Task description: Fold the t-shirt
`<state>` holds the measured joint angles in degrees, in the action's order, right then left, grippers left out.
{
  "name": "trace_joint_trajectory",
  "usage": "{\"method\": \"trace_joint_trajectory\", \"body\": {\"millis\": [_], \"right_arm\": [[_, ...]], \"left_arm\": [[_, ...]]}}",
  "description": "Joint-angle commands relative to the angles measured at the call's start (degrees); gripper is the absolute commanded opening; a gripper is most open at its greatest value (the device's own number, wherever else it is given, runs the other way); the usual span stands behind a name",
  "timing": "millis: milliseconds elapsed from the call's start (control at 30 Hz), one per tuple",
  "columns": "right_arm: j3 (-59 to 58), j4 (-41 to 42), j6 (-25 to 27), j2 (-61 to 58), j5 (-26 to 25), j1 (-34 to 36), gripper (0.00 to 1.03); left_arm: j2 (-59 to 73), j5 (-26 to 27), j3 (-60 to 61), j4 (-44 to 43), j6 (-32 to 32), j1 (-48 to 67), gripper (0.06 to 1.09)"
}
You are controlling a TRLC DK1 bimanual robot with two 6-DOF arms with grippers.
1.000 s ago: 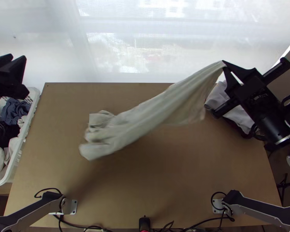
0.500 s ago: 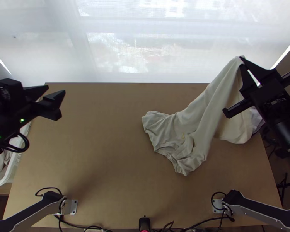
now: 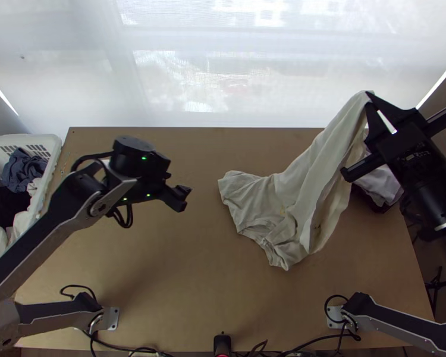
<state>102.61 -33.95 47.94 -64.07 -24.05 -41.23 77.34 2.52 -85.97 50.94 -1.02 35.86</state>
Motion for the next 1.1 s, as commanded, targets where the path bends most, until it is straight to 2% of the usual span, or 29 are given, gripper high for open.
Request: {"method": "trace_joint_trajectory", "body": {"millis": [0,267,467,700,1067], "right_arm": [[-1.09,-0.06,0.22,-0.09,-0.29,1.51,0.03],[-2.5,0.29,0.22,-0.26,-0.29,3.7,0.03],[-2.68,0.29,0.75,-0.35,-0.29,5.11,0.03],[-3.12,0.2,0.84,-0.35,-0.29,5.9,0.03],[-4.52,0.29,0.57,0.44,-0.29,6.16,0.03]], "left_arm": [[12.57,0.02,0.19,-3.21,0.4,6.86,0.96],[23.03,0.55,-1.13,-2.6,3.57,13.98,0.96],[26.81,0.55,-1.39,-6.64,7.26,15.38,1.01],[31.29,0.64,-1.56,-7.26,11.3,16.26,1.01],[36.83,0.64,-4.64,-7.96,11.56,17.49,1.02]]}}
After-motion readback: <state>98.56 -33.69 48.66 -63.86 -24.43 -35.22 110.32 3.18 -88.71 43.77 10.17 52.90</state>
